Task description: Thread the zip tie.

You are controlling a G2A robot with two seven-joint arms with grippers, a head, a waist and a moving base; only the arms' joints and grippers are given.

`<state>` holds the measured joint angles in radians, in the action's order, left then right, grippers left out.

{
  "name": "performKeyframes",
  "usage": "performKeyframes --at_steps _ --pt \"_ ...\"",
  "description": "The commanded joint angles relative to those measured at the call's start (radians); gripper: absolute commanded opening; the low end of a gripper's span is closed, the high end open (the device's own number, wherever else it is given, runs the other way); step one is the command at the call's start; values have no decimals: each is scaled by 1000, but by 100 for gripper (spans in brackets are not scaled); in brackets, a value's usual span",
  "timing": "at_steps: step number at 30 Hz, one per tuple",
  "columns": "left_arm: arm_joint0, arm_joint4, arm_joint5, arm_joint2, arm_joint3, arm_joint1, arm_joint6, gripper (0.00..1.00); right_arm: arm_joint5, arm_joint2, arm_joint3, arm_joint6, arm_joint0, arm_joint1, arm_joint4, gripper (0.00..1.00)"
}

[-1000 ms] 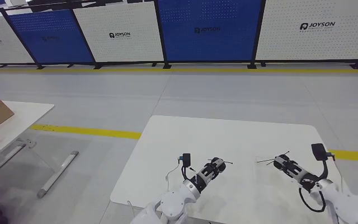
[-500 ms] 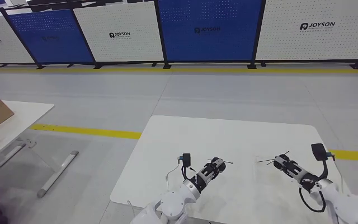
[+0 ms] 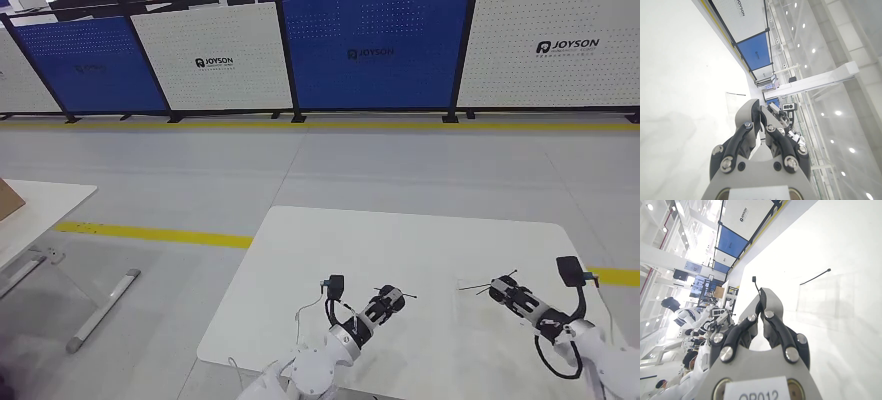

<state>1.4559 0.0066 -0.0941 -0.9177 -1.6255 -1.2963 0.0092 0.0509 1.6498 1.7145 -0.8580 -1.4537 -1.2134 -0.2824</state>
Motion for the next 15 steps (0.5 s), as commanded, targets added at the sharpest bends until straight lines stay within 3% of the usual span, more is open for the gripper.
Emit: performKeyframes --at_steps 1,12,15 --pt "7 39 -4 16 -1 0 0 0 0 0 0 0 0 0 0 0" --pt "14 24 -4 17 -8 -2 16 0 0 0 0 0 0 0 0 0" --pt "22 -9 -26 -3 -71 -1 23 0 0 0 0 0 0 0 0 0"
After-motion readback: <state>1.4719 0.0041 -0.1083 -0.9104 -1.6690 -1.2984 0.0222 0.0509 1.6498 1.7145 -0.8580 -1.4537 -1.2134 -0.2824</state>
